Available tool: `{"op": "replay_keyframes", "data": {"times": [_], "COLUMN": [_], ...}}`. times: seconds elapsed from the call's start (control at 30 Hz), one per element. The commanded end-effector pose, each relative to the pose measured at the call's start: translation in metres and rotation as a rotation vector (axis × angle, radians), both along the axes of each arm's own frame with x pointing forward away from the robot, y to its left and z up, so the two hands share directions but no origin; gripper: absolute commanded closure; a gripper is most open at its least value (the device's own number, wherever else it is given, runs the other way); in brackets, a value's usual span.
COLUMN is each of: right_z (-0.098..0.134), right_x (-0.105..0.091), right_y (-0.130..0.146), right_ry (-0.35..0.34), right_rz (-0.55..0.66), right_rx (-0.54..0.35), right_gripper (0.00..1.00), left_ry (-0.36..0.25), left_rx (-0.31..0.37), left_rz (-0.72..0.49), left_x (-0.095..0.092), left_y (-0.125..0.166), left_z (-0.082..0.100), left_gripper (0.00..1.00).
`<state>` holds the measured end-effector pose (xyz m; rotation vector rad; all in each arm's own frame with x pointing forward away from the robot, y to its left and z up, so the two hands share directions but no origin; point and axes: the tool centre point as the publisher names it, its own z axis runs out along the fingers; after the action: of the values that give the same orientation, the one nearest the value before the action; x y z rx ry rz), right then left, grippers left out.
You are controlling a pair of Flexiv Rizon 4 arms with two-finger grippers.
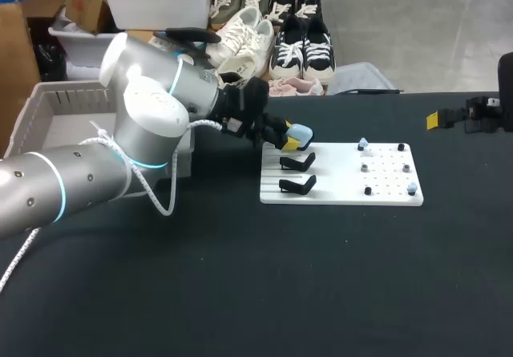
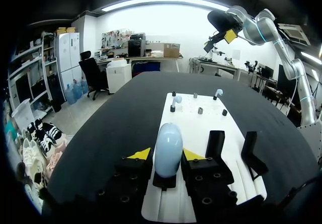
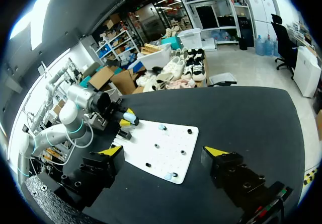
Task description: Pick up each earbud case from the left stands, insert the matching earbuds, close the lid, and place the case in the box.
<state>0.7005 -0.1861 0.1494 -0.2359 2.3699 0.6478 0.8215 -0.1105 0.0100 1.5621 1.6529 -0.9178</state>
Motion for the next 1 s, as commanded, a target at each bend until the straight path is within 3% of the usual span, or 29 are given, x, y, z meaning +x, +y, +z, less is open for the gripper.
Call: {"op": "replay_keyframes", "data": {"times": [0.03, 0.5, 0.6, 0.73, 0.9, 0.97, 1.0], "right_z": [-0.0001, -0.0001, -0.0001, -0.0001, -0.0001, -0.0001, -0.0001], "right_x": [0.0005, 0.0005, 0.0005, 0.0005, 0.0005, 0.0005, 0.0005], "right_y": [-0.0002, -0.0002, -0.0002, -0.0002, -0.0002, -0.0002, -0.0002], "right_ry": [0.001, 0.001, 0.001, 0.001, 0.001, 0.001, 0.001], "right_rz": [0.001, 0.001, 0.001, 0.001, 0.001, 0.001, 0.001], "right_rx": [0.0, 0.0, 0.0, 0.0, 0.0, 0.0, 0.0], "right_gripper": [0.0, 0.0, 0.0, 0.0, 0.0, 0.0, 0.0], "left_ry": [0.003, 0.004, 0.004, 0.006, 0.007, 0.006, 0.006], "left_rx": [0.0, -0.006, -0.007, -0.006, -0.006, -0.007, -0.008], "left_rz": [-0.005, -0.001, -0.001, 0.0, -0.002, -0.002, -0.002], "left_x": [0.0022, -0.0003, -0.0004, -0.0003, -0.0007, -0.001, -0.0012], "left_y": [-0.0001, 0.0016, 0.0016, 0.0017, 0.0014, 0.0014, 0.0014], "left_z": [-0.001, -0.0013, -0.0015, -0.0021, -0.0025, -0.0023, -0.0022], "left_gripper": [0.62, 0.63, 0.76, 0.76, 0.84, 0.91, 1.0]}}
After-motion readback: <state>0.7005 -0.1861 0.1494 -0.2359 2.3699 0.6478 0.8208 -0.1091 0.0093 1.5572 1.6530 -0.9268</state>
